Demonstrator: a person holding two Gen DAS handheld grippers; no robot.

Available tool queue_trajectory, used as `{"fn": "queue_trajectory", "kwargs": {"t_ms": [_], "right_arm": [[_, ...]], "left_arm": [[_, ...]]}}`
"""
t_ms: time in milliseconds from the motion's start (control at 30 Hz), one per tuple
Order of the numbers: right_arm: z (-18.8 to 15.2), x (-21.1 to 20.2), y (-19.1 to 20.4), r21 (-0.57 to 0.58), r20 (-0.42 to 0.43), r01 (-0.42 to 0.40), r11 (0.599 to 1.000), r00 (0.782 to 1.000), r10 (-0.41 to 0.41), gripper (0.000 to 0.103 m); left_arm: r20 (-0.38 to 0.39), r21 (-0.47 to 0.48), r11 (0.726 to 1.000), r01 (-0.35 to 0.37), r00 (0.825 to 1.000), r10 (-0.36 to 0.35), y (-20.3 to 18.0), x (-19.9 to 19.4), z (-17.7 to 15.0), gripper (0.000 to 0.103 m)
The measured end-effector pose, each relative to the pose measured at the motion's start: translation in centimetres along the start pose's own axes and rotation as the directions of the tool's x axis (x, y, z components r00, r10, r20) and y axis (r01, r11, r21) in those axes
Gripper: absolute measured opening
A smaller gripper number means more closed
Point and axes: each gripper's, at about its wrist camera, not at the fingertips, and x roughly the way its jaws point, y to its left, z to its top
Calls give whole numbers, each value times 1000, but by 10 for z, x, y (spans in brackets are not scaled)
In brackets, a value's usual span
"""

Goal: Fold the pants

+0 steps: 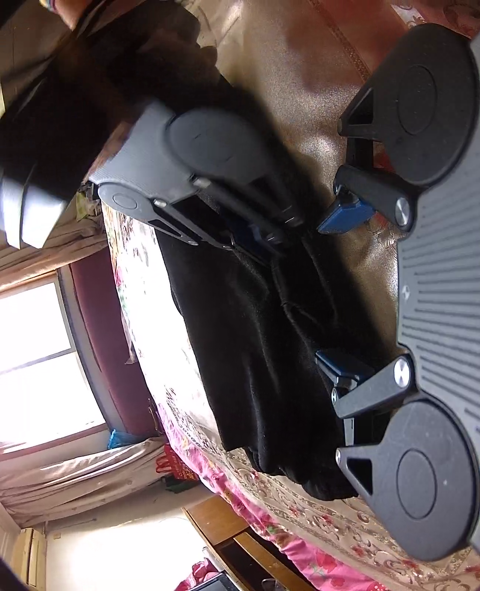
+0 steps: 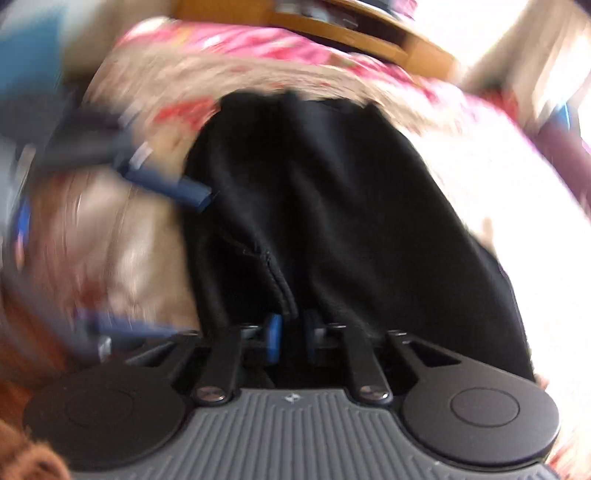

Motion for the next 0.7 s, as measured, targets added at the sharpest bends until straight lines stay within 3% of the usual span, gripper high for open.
{"fn": "queue_trajectory", "kwargs": {"t_ms": [167,300,500,567,633,700], "right_arm": [[25,-43,-59,258,74,-86,962,995,70,6],[37,-56,-75,285,78,-90,954,994,71,6],[39,-59,-86,267,58,-121,956,992,109,6],[39,-57,-87,275,60,-133,952,991,121,6],[35,-51,-83,276,65,-166,947,986,153,7],[26,-41,-74,284,30,-221,933,975,222,12]], "left_arm": [[52,57,998,33,998,-36,-4,-1,11,83],[109,79,995,67,991,-75,-5,12,27,83],[108,149,985,85,989,-102,-18,50,41,83],[72,157,980,123,988,-135,-22,62,43,83],[22,142,975,170,984,-175,-25,73,40,76],[32,144,978,153,987,-160,-25,69,34,75]]}}
